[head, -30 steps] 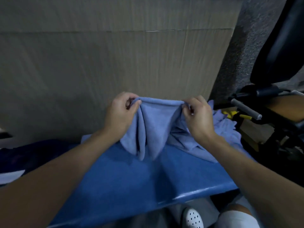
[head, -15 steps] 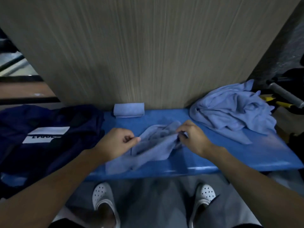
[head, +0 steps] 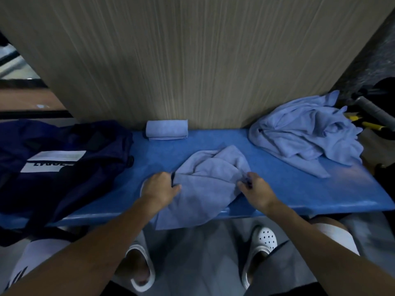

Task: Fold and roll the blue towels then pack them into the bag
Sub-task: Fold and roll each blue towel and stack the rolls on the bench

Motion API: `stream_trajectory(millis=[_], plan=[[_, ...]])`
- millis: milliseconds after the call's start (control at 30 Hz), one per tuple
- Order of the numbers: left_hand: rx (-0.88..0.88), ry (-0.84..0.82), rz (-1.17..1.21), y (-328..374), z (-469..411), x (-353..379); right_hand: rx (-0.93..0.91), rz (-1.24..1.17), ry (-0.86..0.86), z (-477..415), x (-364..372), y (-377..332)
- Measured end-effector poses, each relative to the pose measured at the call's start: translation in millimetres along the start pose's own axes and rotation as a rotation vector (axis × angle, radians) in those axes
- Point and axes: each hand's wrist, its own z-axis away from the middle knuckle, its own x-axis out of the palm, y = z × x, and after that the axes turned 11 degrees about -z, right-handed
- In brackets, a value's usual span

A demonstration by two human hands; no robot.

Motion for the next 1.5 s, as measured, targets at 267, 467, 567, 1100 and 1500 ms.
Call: stream_trajectory(millis=[267, 467, 567, 1100, 1500], plan=[[-0.023, 0.159, 0.383, -5.7, -6.8, -17.4, 0.018, -0.246, 0.022, -6.6, -1.2, -18.4], [-0.021, 0.301, 0.514, -5.7, -9.6, -56.8, -0.063, -0.435, 0.170, -9.6, -16.3, -46.5], [-0.034, 0.341, 0.572, -7.9, -10.3, -75.7, -0.085, -0.504, 0.186, -9.8, -27.9, -62.1], [-0.021, 0.570, 0.868, -10.5, 13.2, -172.6, -0.202, -0.727, 0.305, 15.8, -85.0, -130.6], [0.020, 0.416, 0.979, -16.5, 19.1, -185.1, -0.362, -0.244, 0.136, 25.2, -93.0, -138.3]])
